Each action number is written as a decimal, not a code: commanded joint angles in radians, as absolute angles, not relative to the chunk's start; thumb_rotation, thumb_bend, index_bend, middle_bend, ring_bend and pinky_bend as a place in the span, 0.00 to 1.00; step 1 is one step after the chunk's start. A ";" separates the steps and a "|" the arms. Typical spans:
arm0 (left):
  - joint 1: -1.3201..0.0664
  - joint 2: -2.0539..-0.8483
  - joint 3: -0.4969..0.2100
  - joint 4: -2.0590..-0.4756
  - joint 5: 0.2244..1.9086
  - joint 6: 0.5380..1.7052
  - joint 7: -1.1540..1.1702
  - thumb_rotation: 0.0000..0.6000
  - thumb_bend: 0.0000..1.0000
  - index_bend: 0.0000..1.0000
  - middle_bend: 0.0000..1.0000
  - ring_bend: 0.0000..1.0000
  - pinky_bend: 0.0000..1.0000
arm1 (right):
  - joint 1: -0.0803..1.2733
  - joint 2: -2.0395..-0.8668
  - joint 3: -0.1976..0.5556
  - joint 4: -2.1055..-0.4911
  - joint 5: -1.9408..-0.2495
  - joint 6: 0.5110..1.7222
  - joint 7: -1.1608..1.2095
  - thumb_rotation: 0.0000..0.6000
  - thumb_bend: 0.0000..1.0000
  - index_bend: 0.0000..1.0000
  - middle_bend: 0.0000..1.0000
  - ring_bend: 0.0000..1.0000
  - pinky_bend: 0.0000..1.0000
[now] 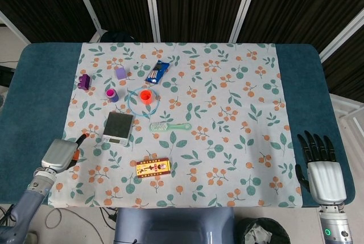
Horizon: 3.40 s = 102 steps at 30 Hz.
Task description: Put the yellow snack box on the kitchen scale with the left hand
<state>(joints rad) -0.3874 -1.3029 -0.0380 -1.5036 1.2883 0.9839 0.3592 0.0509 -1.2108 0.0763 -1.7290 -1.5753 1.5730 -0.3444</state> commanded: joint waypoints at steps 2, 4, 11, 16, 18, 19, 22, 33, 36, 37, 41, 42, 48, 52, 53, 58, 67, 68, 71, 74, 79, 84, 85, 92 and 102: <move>-0.404 -1.321 -0.040 -1.500 1.260 0.967 0.391 1.00 0.70 0.13 0.87 0.77 0.72 | 0.050 -1.210 0.077 -1.729 -1.575 1.574 -0.343 1.00 0.51 0.03 0.07 0.06 0.01; -0.412 -1.329 -0.042 -1.498 1.252 0.961 0.405 1.00 0.70 0.13 0.87 0.77 0.72 | 0.050 -1.210 0.078 -1.729 -1.574 1.575 -0.342 1.00 0.51 0.03 0.07 0.06 0.01; -0.435 -1.354 -0.042 -1.504 1.231 0.950 0.452 1.00 0.70 0.13 0.87 0.77 0.72 | 0.050 -1.209 0.078 -1.729 -1.575 1.577 -0.340 1.00 0.51 0.03 0.07 0.06 0.01; -0.443 -1.369 -0.038 -1.500 1.213 0.940 0.468 1.00 0.70 0.13 0.87 0.77 0.72 | 0.048 -1.206 0.080 -1.730 -1.573 1.582 -0.337 1.00 0.51 0.03 0.07 0.06 0.01; -0.447 -1.378 -0.036 -1.496 1.206 0.936 0.473 1.00 0.70 0.13 0.87 0.77 0.72 | 0.048 -1.205 0.080 -1.730 -1.573 1.582 -0.335 1.00 0.51 0.03 0.07 0.06 0.01; -0.448 -1.381 -0.035 -1.494 1.203 0.936 0.475 1.00 0.70 0.13 0.87 0.77 0.72 | 0.048 -1.205 0.080 -1.729 -1.573 1.582 -0.334 1.00 0.51 0.03 0.07 0.06 0.01; -0.453 -1.389 -0.034 -1.493 1.201 0.937 0.478 1.00 0.70 0.13 0.87 0.77 0.72 | 0.048 -1.205 0.081 -1.729 -1.572 1.582 -0.333 1.00 0.51 0.03 0.07 0.06 0.01; -0.458 -1.397 -0.026 -1.493 1.194 0.950 0.483 1.00 0.70 0.13 0.87 0.77 0.72 | 0.047 -1.203 0.081 -1.730 -1.573 1.584 -0.330 1.00 0.51 0.03 0.07 0.06 0.01; -0.459 -1.394 -0.024 -1.496 1.196 0.953 0.482 1.00 0.70 0.13 0.87 0.77 0.72 | 0.047 -1.204 0.081 -1.729 -1.573 1.583 -0.331 1.00 0.51 0.03 0.07 0.06 0.01; -0.461 -1.394 -0.023 -1.497 1.197 0.951 0.482 1.00 0.70 0.13 0.87 0.77 0.72 | 0.048 -1.204 0.081 -1.729 -1.572 1.582 -0.331 1.00 0.51 0.03 0.07 0.06 0.01; -0.465 -1.392 -0.019 -1.499 1.197 0.945 0.475 1.00 0.70 0.14 0.87 0.77 0.72 | 0.048 -1.205 0.081 -1.730 -1.572 1.582 -0.333 1.00 0.51 0.03 0.07 0.06 0.01; -0.466 -1.392 -0.017 -1.498 1.198 0.945 0.475 1.00 0.70 0.14 0.87 0.77 0.72 | 0.048 -1.205 0.081 -1.730 -1.572 1.583 -0.333 1.00 0.51 0.03 0.07 0.06 0.01; -0.468 -1.392 -0.013 -1.494 1.195 0.948 0.477 1.00 0.70 0.16 0.87 0.77 0.72 | 0.048 -1.205 0.081 -1.729 -1.571 1.581 -0.333 1.00 0.51 0.03 0.07 0.06 0.01; -0.470 -1.392 -0.011 -1.496 1.195 0.950 0.476 1.00 0.70 0.16 0.87 0.77 0.72 | 0.048 -1.205 0.081 -1.729 -1.572 1.582 -0.332 1.00 0.51 0.03 0.07 0.06 0.01; -0.471 -1.392 -0.010 -1.496 1.195 0.950 0.477 1.00 0.70 0.16 0.87 0.77 0.72 | 0.048 -1.205 0.081 -1.730 -1.572 1.582 -0.332 1.00 0.51 0.03 0.07 0.06 0.01; -0.474 -1.394 -0.009 -1.493 1.190 0.952 0.480 1.00 0.70 0.17 0.87 0.77 0.72 | 0.048 -1.206 0.080 -1.729 -1.572 1.581 -0.333 1.00 0.51 0.03 0.07 0.06 0.01; -0.481 -1.394 -0.005 -1.494 1.183 0.945 0.483 1.00 0.70 0.18 0.87 0.77 0.72 | 0.049 -1.207 0.080 -1.729 -1.571 1.580 -0.334 1.00 0.51 0.03 0.07 0.06 0.01; -0.482 -1.394 -0.005 -1.495 1.183 0.945 0.483 1.00 0.70 0.18 0.87 0.77 0.72 | 0.049 -1.207 0.080 -1.729 -1.571 1.580 -0.334 1.00 0.51 0.03 0.07 0.06 0.01; -0.484 -1.392 -0.004 -1.497 1.181 0.946 0.485 1.00 0.70 0.22 0.87 0.77 0.72 | 0.049 -1.207 0.080 -1.729 -1.570 1.579 -0.334 1.00 0.51 0.03 0.07 0.06 0.01; -0.485 -1.390 -0.002 -1.501 1.179 0.949 0.490 1.00 0.70 0.26 0.87 0.77 0.72 | 0.049 -1.207 0.080 -1.729 -1.570 1.579 -0.333 1.00 0.51 0.03 0.07 0.06 0.01; -0.487 -1.391 -0.001 -1.499 1.171 0.952 0.500 1.00 0.70 0.31 0.87 0.77 0.72 | 0.049 -1.206 0.080 -1.729 -1.571 1.579 -0.333 1.00 0.51 0.03 0.07 0.06 0.01; -0.489 -1.394 0.000 -1.495 1.165 0.954 0.506 1.00 0.70 0.31 0.87 0.77 0.72 | 0.049 -1.206 0.080 -1.730 -1.571 1.578 -0.333 1.00 0.51 0.03 0.07 0.06 0.01; -0.490 -1.395 0.000 -1.494 1.165 0.955 0.508 1.00 0.70 0.31 0.87 0.77 0.72 | 0.049 -1.206 0.080 -1.730 -1.571 1.579 -0.333 1.00 0.51 0.03 0.07 0.06 0.01; -0.493 -1.397 0.001 -1.492 1.158 0.958 0.513 1.00 0.70 0.32 0.87 0.77 0.72 | 0.049 -1.206 0.079 -1.730 -1.572 1.580 -0.332 1.00 0.51 0.03 0.07 0.06 0.01; -0.501 -1.406 0.011 -1.484 1.153 0.955 0.524 1.00 0.70 0.32 0.87 0.77 0.72 | 0.049 -1.206 0.079 -1.730 -1.573 1.580 -0.332 1.00 0.51 0.03 0.07 0.06 0.01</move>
